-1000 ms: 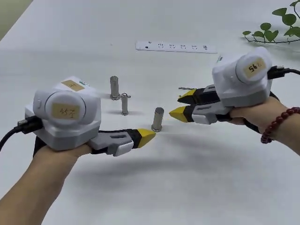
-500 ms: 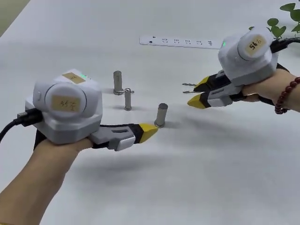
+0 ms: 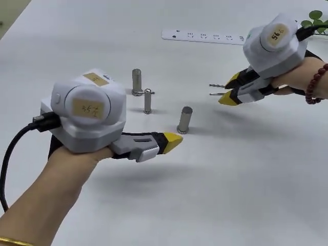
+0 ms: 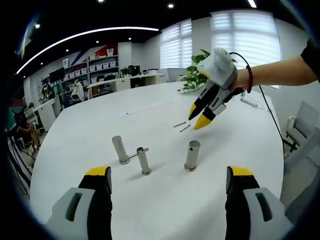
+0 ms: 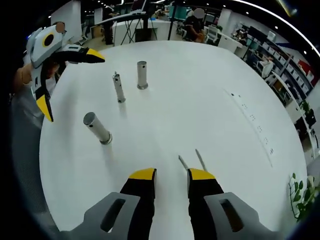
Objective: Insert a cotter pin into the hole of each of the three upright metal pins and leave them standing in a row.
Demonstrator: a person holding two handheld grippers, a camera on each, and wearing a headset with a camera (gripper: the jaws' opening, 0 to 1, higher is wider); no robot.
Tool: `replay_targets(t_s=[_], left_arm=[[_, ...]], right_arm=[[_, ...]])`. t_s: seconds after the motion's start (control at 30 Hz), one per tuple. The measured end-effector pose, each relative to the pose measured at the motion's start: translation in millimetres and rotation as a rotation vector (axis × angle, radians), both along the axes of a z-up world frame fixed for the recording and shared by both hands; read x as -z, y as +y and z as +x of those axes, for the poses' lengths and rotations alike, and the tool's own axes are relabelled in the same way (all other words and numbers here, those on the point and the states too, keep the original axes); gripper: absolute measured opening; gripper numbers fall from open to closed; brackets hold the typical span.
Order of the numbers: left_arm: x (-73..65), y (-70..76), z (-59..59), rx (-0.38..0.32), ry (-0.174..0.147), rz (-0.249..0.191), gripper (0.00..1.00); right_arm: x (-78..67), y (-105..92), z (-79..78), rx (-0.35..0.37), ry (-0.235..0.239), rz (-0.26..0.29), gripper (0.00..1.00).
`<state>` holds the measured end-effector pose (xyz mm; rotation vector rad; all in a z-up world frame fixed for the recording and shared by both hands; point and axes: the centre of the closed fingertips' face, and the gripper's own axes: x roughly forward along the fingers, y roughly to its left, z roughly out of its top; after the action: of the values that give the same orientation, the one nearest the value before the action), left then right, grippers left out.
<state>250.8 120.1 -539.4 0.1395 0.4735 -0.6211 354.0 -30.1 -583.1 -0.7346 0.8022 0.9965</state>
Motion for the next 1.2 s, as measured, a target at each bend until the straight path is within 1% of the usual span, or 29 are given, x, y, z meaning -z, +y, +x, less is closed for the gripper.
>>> replay_targets(t_s=[0.13,0.17,0.2,0.27,0.33,0.47,0.6,0.73,0.83,0.9,0.97,1.0,1.03,1.13,1.2], left_arm=[[-0.1,1.3,0.7,-0.007,0.003,-0.009,0.94],[0.5,2.3,0.7,-0.008,0.005,-0.006,0.94],[0.9,3.0,0.8,-0.010,0.007,-0.005,0.93],[0.7,4.6,1.5,-0.016,0.006,-0.008,0.93],[0.6,7.1,2.7,-0.033,0.007,-0.009,0.93],[2.0,11.0,3.8,-0.049,0.009,0.004,0.93],[1.2,14.8,5.8,-0.060,0.006,0.002,0.91],[0.2,16.7,6.8,-0.066,0.006,-0.006,0.89],[0.4,17.6,6.9,-0.066,0.005,0.000,0.89],[0.3,17.9,7.2,-0.068,0.005,0.000,0.89],[0.4,18.2,7.3,-0.068,0.005,0.000,0.89],[0.2,18.2,7.3,-0.067,0.006,0.000,0.88],[-0.2,18.4,7.3,-0.067,0.006,-0.003,0.87],[-4.0,17.5,8.2,-0.068,0.002,-0.027,0.87],[-4.3,17.1,8.3,-0.068,0.003,-0.032,0.87]], right_arm=[[3.4,-3.7,6.9,-0.003,0.006,-0.028,0.19],[5.4,-6.0,16.1,-0.002,0.007,-0.039,0.19],[6.6,-7.1,19.1,-0.003,0.008,-0.043,0.19],[9.7,-9.7,21.6,0.010,0.023,-0.043,0.18],[11.7,-12.1,23.9,0.013,0.025,-0.050,0.18],[15.8,-14.4,27.2,0.012,0.030,-0.063,0.17],[22.7,-15.1,27.3,0.011,0.044,-0.074,0.13],[32.8,-18.9,29.6,0.003,0.051,-0.102,0.11],[34.3,-19.4,29.5,0.003,0.063,-0.106,0.10],[32.5,-18.7,29.6,0.007,0.064,-0.098,0.09],[32.7,-20.0,28.6,0.005,0.071,-0.108,0.08],[32.6,-19.4,27.3,0.002,0.079,-0.104,0.07],[32.5,-19.9,26.1,0.003,0.086,-0.107,0.06],[32.4,-18.5,21.8,-0.006,0.108,-0.109,0.02],[32.3,-16.8,18.8,-0.018,0.119,-0.117,0.00]])
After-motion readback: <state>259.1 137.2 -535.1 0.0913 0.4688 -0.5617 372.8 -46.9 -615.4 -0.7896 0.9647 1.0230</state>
